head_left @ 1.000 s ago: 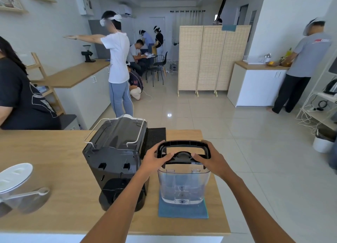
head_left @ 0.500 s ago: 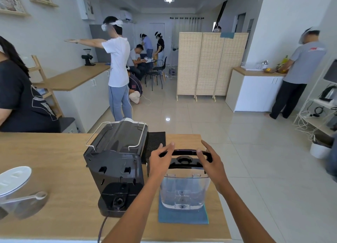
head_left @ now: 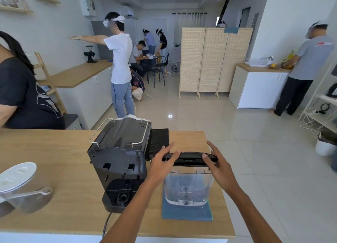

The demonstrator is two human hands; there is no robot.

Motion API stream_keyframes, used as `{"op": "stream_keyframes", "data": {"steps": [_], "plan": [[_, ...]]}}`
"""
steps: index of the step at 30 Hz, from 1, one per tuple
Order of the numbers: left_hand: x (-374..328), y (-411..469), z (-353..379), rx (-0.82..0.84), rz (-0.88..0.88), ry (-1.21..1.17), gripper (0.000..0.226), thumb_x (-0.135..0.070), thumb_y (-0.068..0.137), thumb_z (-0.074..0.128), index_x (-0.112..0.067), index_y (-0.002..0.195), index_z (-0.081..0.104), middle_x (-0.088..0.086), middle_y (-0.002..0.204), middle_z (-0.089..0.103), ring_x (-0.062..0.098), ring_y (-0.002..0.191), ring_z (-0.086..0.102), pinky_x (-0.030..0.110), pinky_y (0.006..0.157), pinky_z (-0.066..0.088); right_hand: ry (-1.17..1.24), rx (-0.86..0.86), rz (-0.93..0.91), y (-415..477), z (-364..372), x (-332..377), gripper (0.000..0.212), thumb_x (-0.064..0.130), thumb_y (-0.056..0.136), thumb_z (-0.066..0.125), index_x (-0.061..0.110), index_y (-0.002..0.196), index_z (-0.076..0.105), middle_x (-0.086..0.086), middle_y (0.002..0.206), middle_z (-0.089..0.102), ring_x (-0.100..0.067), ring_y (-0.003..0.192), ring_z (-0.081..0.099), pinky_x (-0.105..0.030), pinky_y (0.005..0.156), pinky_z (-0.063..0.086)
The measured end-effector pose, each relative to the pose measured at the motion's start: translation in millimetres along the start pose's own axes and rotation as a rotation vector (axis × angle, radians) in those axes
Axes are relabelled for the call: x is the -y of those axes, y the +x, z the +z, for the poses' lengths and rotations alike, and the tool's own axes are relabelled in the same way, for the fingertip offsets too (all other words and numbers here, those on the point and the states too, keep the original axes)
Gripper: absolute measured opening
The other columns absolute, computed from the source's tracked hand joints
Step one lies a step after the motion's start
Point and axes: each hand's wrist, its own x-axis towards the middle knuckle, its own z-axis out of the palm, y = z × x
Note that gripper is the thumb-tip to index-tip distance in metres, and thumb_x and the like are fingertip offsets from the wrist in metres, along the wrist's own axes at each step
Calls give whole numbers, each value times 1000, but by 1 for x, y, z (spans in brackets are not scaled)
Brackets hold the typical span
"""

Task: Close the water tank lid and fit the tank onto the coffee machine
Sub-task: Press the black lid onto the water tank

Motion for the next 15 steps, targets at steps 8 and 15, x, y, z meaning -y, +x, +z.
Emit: {"op": "stream_keyframes", "data": {"steps": [8, 15], "plan": [[26, -12, -6, 76, 27, 374, 78, -74, 77, 62, -64, 145, 24, -9, 166, 20, 13, 153, 14, 46, 118, 24, -183, 72, -73, -13, 0, -34, 86, 66, 82, 59, 49, 157, 21, 7, 136, 51, 16, 121, 43, -23, 106, 42], [34, -18, -8, 104, 52, 438, 83, -78, 76, 60, -66, 146, 17, -13, 166, 21, 20, 156, 4, 55, 118, 21, -221, 57, -115, -14, 6, -49, 79, 71, 84, 51, 52, 156, 23, 4, 138, 56, 8, 119, 49, -7, 96, 39]]}}
